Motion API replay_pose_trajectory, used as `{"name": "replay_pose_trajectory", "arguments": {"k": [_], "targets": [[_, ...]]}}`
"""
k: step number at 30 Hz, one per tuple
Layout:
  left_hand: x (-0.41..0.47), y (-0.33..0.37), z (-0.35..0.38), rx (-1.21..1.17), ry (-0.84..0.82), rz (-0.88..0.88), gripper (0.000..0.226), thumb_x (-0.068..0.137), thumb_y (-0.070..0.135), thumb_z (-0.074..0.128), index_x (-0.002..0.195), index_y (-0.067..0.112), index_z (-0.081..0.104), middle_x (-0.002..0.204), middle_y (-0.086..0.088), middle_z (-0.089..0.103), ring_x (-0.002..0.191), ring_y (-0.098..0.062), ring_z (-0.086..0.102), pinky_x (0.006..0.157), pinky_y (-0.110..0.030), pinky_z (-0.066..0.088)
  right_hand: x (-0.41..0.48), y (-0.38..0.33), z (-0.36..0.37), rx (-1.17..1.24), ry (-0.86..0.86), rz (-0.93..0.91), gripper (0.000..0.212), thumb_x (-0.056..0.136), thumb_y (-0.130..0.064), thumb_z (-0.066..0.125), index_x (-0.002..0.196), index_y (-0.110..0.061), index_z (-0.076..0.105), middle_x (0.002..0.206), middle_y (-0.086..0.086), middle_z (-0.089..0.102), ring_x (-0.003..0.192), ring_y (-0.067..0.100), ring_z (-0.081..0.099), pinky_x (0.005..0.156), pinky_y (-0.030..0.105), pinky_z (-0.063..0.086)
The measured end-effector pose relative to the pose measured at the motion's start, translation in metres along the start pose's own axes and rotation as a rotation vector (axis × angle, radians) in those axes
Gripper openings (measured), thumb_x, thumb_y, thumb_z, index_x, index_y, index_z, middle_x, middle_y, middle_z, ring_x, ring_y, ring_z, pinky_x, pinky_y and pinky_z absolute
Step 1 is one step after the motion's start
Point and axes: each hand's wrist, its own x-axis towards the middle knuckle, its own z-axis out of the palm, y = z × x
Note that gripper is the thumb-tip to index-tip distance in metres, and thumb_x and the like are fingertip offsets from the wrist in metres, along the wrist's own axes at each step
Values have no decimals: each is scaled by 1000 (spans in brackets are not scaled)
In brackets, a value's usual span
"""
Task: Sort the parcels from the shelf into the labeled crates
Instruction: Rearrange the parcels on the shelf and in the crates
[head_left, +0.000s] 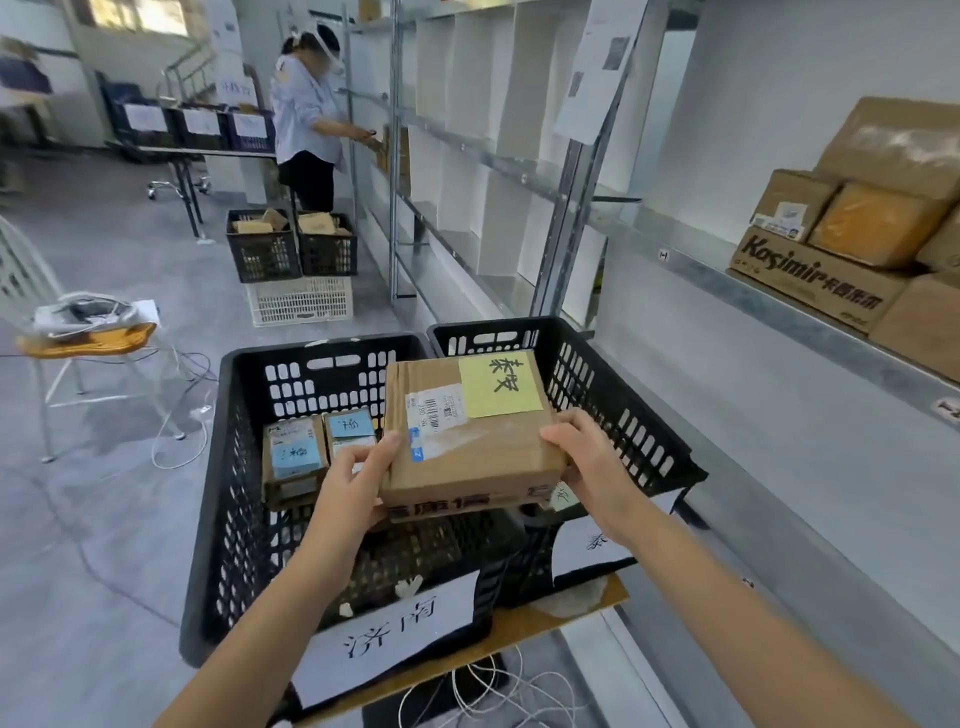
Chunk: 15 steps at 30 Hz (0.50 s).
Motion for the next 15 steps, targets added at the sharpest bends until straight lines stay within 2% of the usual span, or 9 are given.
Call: {"name": "replay_pose_trajectory", "arguments": {"k": [2,5,8,11,15], "targets": [[12,3,1,-23,40,-8,45,90,51,59,112,12,58,110,-4,67,94,-17,66,80,-37,56,18,4,-3,-4,25,8,56,71,-55,71,104,-13,55,112,12,64,94,24,62,78,38,51],[33,10,7,-38,66,16,47,88,53,61,113,13,59,114,-7,67,98,-20,67,90,-46,56,50,2,-9,-16,-19,55,82,62,-72,73,121,-18,56,122,12,65,108,28,65,94,50,54],[49,21,28,-52,104,56,44,90,50,61,111,11,58,110,-5,65,95,-17,67,90,-45,57,81,-12,-20,2,-135,154,98,57,-79,75,134,-22,52,126,12,65,114,31,64,96,55,53],[67,26,53,-53,110,51,42,90,49,62,108,11,56,107,-6,67,91,-15,68,88,-44,58,108,-26,-45,-20,-201,194,93,61,-73,78,135,-23,53,128,12,65,116,33,64,97,56,52],[89,21,87,11,56,45,43,90,49,61,109,12,58,110,-6,68,97,-17,69,86,-36,58,135,-30,-87,-17,-264,188,71,77,-58,73,134,-20,57,130,17,63,116,32,63,102,54,50]]}}
